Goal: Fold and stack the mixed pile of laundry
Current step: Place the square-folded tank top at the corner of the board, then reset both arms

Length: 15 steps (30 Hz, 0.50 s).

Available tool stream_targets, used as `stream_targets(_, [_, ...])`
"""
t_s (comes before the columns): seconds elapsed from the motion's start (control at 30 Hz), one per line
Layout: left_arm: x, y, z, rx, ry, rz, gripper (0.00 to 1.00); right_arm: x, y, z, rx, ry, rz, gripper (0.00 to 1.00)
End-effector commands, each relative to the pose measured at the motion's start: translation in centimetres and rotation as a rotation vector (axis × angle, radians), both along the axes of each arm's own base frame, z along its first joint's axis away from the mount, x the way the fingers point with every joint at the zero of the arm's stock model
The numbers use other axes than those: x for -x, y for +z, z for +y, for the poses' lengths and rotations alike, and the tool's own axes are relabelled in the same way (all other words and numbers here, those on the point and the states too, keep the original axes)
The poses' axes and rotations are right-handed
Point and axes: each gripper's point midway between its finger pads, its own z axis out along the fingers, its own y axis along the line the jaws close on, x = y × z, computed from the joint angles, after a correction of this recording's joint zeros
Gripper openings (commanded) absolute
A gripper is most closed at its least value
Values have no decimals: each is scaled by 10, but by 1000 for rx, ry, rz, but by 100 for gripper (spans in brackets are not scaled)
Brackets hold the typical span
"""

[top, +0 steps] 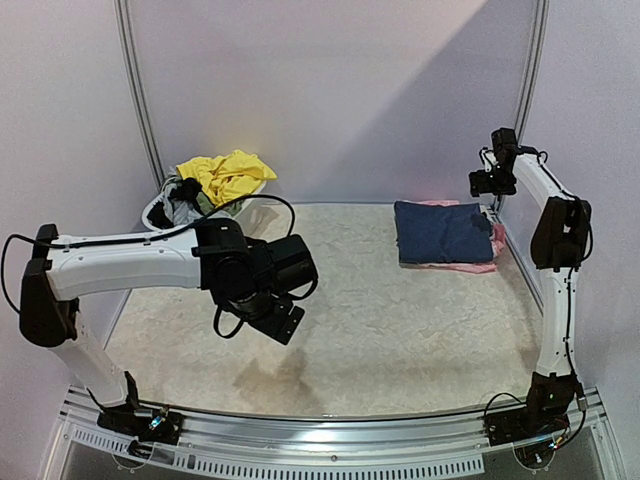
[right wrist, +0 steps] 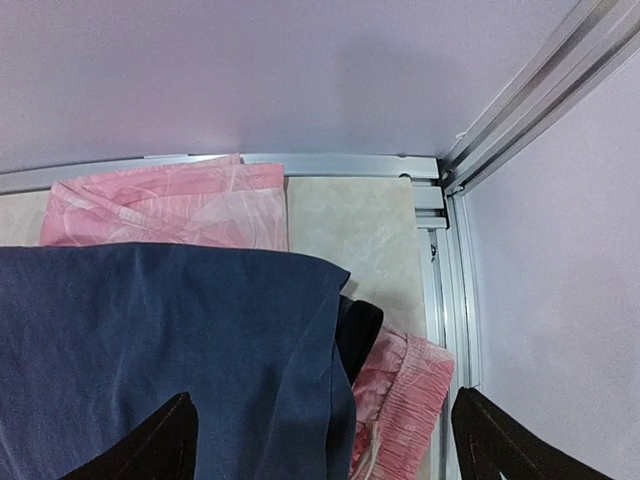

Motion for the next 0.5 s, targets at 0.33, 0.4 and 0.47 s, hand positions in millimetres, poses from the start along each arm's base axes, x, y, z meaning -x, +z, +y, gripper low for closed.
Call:
stream_targets(0.33, [-17,40,10,89,-59,-127,99,58,95,70,-12,62,-74,97])
stream_targets(0.4, [-19,47,14,101,-65,-144,99,69,101,82,-35,59,-72,98])
stream_targets(0.47, [-21,54,19,112,-67,-163,99,83,109,96,-54,69,-74,99])
